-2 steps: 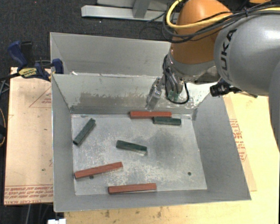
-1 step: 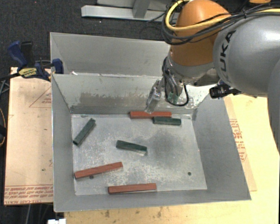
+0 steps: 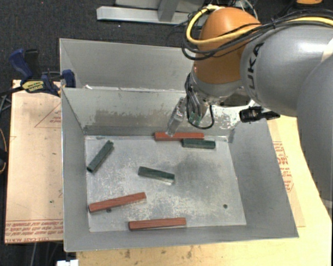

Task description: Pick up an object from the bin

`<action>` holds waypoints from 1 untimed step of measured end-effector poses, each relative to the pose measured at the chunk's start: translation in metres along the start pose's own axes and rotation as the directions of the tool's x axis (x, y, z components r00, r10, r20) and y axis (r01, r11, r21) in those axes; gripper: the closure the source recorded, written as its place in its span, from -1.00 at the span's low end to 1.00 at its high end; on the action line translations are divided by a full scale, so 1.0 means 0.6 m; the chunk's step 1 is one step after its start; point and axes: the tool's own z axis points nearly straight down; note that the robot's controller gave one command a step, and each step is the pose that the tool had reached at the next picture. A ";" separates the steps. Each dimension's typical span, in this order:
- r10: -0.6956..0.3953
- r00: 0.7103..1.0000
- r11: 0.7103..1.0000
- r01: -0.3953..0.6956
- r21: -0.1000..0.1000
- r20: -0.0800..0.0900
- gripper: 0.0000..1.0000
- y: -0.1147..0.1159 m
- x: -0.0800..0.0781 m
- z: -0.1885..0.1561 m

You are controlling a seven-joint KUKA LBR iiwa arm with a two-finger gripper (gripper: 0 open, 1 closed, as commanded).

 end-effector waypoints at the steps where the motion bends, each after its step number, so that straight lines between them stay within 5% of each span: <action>1: 0.100 0.995 0.995 -0.100 0.005 -0.007 1.00 0.005 0.018 0.075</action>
Offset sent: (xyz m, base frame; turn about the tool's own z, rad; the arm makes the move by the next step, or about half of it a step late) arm -0.0541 0.0434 -0.0746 -0.0623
